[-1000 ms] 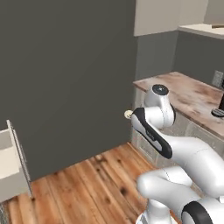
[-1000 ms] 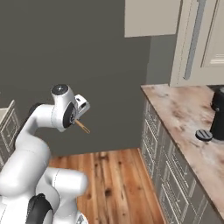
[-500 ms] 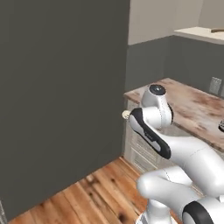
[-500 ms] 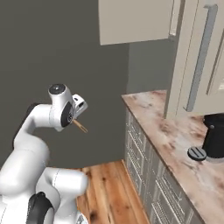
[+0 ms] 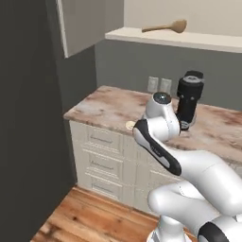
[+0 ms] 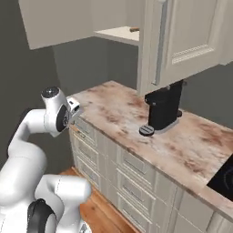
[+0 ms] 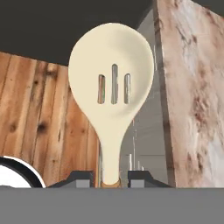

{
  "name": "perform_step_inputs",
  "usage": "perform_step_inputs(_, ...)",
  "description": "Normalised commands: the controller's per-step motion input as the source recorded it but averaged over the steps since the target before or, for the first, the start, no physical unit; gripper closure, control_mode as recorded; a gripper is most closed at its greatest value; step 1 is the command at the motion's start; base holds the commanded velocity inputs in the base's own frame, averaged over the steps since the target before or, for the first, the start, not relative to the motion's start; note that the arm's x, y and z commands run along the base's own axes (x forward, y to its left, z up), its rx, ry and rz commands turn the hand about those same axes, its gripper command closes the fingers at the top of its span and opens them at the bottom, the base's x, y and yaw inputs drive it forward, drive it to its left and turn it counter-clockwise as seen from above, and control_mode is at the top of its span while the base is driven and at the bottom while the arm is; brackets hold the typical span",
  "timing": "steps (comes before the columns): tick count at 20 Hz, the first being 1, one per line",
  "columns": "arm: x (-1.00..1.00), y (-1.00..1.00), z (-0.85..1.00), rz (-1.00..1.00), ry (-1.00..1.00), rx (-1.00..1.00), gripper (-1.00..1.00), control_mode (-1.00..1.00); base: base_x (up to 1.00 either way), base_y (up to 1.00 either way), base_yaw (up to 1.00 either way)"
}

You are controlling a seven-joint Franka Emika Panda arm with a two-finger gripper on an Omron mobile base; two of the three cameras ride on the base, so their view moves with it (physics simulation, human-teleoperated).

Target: Organize the utensils by type. Pick up the wooden spoons from the counter and place them in the open cabinet. Then pick up the metallic utensils from the counter and place them in the open drawer.

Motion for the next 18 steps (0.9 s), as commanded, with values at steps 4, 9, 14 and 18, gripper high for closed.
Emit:
perform_step_inputs(4,0.00,0.00,0.00,0.00,0.00,0.00,1.00,1.00,0.50,0.14,-0.72)
perform_step_inputs(9,0.00,0.00,0.00,0.00,0.00,0.00,1.00,1.00,0.78,0.39,-0.52)
perform_step_inputs(14,0.00,0.00,0.00,0.00,0.00,0.00,1.00,1.00,0.58,0.62,-0.60)
perform_step_inputs(18,0.00,0.00,0.00,0.00,0.00,0.00,1.00,1.00,0.34,0.71,-0.53)
